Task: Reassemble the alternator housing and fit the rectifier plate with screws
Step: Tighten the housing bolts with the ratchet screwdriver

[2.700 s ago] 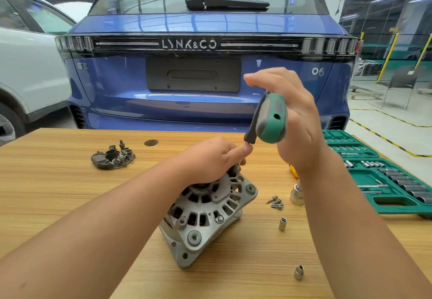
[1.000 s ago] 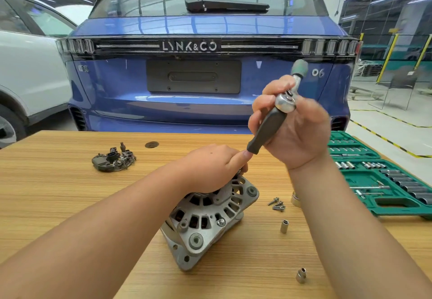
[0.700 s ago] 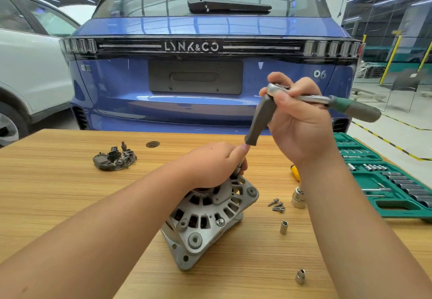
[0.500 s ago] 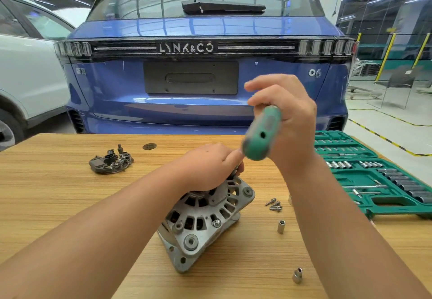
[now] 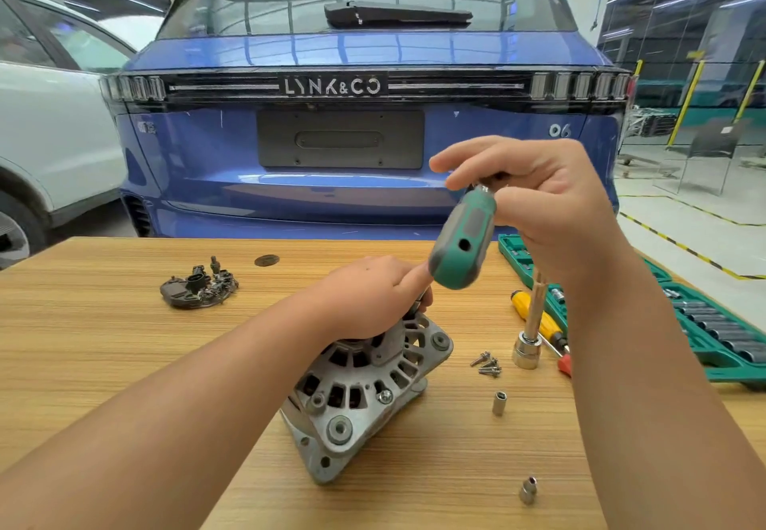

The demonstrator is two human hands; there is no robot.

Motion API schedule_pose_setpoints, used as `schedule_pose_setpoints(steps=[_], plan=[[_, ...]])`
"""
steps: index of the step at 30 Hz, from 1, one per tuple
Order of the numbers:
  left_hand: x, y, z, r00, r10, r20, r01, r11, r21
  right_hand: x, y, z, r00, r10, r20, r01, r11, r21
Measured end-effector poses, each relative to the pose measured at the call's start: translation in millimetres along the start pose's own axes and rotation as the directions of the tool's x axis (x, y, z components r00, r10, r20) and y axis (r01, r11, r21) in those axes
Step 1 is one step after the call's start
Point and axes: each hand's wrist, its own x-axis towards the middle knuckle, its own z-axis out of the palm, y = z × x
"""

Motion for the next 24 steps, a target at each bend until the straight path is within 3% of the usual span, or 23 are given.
schedule_pose_setpoints(steps=[2, 7, 9, 14, 17, 21, 24], plan=[[2, -1, 0, 1.0, 0.011, 0.007, -0.011, 0.999, 0.034, 0, 0, -2, 0.998, 0.025, -0.059, -0.027, 0.999, -0.039], [5, -3, 1, 1.0, 0.019, 0.023, -0.021, 0.997, 0.074, 2, -1, 6, 0.953, 0.039, -0.302, -0.15, 0.923, -0.353], [6, -3, 2, 0.999, 0.024, 0.024, -0.026, 0.996, 0.085, 3, -3, 13, 0.927, 0.095, -0.363, -0.22, 0.921, -0.32], [4, -2, 0, 0.998, 0.031, 0.048, -0.036, 0.995, 0.097, 8, 0, 18, 0.881, 0.302, -0.365, -0.351, 0.934, -0.074], [4, -3, 0, 0.998, 0.024, 0.051, -0.028, 0.997, 0.075, 10, -2, 20, 0.862, 0.43, -0.269, -0.354, 0.89, 0.286], [5, -4, -1, 0.999, 0.016, 0.051, -0.02, 0.998, 0.065, 12, -7, 12, 0.81, 0.583, -0.057, -0.396, 0.616, 0.681], [5, -3, 0, 0.999, 0.019, 0.043, -0.022, 0.997, 0.071, 12, -9, 9, 0.79, 0.613, 0.023, -0.337, 0.403, 0.851]])
